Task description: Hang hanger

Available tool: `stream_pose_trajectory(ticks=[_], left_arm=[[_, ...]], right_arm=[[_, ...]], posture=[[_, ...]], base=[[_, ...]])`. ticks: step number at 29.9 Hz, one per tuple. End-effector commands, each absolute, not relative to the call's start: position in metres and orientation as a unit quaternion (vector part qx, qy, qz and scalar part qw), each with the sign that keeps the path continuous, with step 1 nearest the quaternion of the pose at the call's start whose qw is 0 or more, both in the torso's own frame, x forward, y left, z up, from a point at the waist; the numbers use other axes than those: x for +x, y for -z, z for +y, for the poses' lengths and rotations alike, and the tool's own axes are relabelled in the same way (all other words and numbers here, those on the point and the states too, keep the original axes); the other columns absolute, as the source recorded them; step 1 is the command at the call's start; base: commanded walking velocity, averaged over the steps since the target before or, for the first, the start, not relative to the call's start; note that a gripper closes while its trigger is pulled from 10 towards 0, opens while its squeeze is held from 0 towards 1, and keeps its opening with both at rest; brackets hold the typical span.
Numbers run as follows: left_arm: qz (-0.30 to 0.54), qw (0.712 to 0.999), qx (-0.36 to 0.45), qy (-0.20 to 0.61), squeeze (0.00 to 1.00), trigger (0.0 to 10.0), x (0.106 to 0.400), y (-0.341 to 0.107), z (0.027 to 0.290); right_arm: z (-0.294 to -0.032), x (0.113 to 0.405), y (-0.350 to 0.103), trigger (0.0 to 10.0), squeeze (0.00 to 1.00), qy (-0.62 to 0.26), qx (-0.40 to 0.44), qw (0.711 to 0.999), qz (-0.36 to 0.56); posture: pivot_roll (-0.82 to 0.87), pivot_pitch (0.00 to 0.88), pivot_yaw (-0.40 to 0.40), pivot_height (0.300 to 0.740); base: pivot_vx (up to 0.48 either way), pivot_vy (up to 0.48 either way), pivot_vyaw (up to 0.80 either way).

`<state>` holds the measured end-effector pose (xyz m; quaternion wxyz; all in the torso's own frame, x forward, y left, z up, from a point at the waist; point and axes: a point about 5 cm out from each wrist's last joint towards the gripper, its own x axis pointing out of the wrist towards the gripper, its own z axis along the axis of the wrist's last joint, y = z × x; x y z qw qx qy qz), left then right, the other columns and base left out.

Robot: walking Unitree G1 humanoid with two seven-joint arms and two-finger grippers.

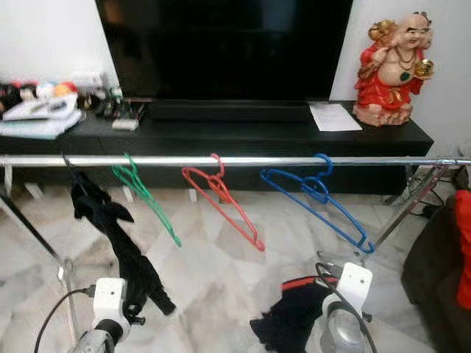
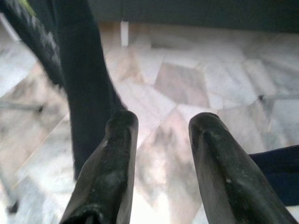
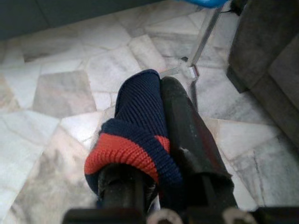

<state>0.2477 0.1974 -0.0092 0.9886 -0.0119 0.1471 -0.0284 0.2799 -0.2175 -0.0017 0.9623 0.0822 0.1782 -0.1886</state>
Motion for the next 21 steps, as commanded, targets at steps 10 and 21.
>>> stream_pose_trajectory(ticks=[10,21], left_arm=[[0.136,0.990,-0.019,0.022,0.00,10.0,0.249,0.006,0.195],[0.083,0.996,0.009,0.041,0.00,10.0,0.259,-0.017,0.190]], right_arm=[[-0.223,0.285,-0.004,10.0,0.00,0.190,0.077,0.963,0.172],[-0.217,0.284,-0.001,10.0,0.00,0.179,0.077,0.964,0.180]], posture=[[0.02,0.127,-0.005,0.740],[0.03,0.140,-0.009,0.740]], base=[[0.145,-0.412,0.00],[0.044,-0.070,0.00]])
